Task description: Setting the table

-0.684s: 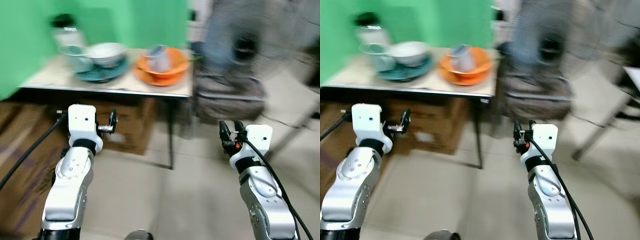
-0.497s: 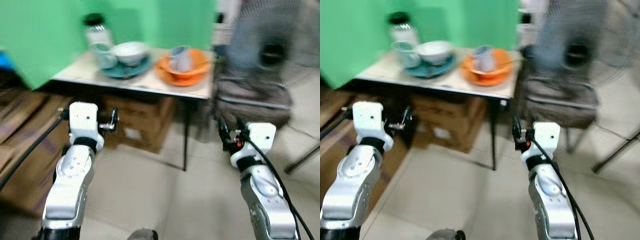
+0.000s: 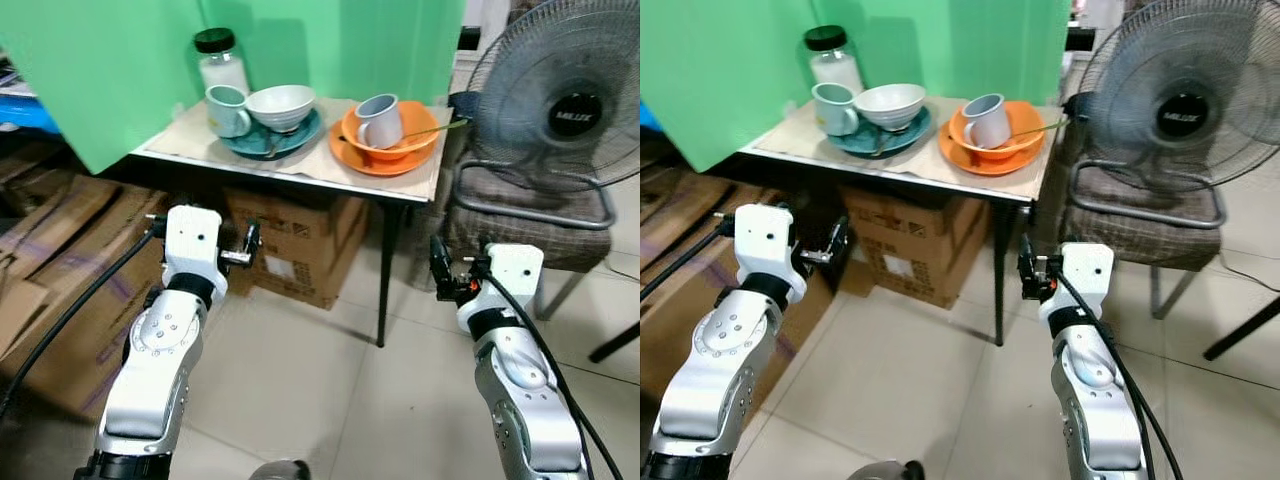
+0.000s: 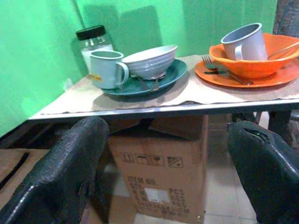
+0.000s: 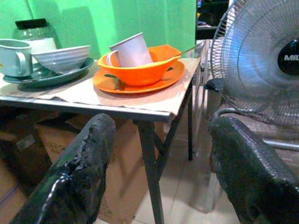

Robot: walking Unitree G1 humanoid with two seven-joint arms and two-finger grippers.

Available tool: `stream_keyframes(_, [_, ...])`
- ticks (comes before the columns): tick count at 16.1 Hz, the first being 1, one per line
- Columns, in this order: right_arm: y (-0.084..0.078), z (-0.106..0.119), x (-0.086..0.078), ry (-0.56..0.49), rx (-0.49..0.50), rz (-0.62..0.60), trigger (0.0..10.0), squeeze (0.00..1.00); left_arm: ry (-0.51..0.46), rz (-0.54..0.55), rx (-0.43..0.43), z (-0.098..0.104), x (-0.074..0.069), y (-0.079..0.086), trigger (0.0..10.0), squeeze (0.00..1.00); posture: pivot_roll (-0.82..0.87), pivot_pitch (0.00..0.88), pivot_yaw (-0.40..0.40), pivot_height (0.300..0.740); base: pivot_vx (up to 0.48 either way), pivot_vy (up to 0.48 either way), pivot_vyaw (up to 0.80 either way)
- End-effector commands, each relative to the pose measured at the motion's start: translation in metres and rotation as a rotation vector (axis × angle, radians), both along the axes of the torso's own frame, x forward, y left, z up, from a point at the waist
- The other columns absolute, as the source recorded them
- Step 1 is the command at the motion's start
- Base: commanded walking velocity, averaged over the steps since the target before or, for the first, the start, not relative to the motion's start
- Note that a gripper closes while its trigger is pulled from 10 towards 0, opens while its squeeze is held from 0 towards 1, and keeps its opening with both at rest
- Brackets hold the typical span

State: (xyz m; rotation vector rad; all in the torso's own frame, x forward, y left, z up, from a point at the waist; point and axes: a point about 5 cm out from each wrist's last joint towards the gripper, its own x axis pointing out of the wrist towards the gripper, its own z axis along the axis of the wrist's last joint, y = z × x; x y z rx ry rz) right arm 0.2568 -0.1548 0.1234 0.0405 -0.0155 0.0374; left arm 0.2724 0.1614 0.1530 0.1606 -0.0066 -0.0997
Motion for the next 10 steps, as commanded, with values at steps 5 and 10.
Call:
stream_keyframes(5, [0.007,0.011,0.010,-0.038,-0.012,0.026,10.0,0.00,-0.026,0.019,0.012,0.008,-0.003,0.010,10.0,1.00,0.05,0.020,0.062,0.740,0.451,0.000,0.48])
stream_keyframes(10, [0.008,0.017,0.015,-0.037,0.047,0.028,10.0,0.00,-0.031,0.003,0.022,0.009,-0.001,0.010,10.0,1.00,0.05,0.012,0.067,0.740,0.463,0.000,0.00])
